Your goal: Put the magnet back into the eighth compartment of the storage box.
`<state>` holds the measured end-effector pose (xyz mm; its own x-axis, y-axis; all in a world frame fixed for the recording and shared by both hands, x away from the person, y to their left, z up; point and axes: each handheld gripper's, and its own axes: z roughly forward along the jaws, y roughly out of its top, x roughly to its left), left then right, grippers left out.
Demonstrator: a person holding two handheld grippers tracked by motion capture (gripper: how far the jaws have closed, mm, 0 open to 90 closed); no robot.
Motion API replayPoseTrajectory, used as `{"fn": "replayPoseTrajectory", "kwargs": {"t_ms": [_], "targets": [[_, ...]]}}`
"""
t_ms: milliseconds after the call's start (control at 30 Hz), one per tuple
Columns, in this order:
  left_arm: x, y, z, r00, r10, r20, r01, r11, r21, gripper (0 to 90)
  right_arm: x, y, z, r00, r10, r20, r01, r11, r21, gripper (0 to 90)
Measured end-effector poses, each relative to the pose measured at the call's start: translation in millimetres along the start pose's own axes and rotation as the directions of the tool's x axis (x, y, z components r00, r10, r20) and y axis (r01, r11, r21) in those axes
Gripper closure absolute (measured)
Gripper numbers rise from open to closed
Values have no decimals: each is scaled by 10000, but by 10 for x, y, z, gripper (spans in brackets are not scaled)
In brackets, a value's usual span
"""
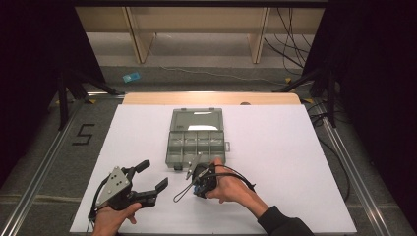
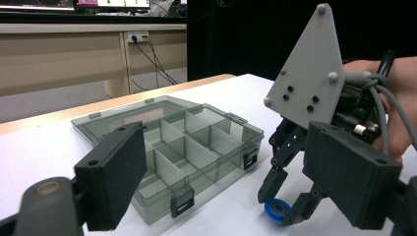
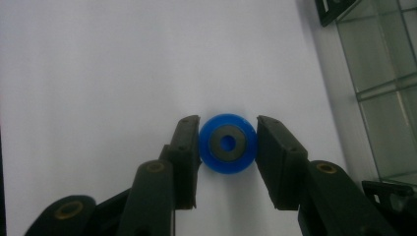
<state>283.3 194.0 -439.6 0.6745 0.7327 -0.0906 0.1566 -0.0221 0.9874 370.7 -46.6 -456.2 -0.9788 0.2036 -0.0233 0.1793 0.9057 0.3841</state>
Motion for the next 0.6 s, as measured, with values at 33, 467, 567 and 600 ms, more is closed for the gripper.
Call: {"fn": "replayPoseTrajectory", "kwargs": {"t_ms": [33, 467, 567, 600], "targets": [[-1, 0, -2, 10000, -13, -23, 13, 10000, 16, 163, -5, -1, -8, 10000, -12, -19, 12, 10000, -48, 624], [-3, 5, -10, 10000, 19, -67, -19, 9999, 107, 163, -91, -20, -237, 9997, 178, 181, -165, 9973, -716, 624], [-4, 5, -10, 10000, 1, -76, 0, 9999, 102, 162, -117, -27, -305, 9995, 224, 235, -201, 9955, -929, 624], [-3, 6, -11, 10000, 7, -80, -6, 9999, 103, 162, -125, -31, -329, 9993, 272, 274, -243, 9947, -996, 624]]}}
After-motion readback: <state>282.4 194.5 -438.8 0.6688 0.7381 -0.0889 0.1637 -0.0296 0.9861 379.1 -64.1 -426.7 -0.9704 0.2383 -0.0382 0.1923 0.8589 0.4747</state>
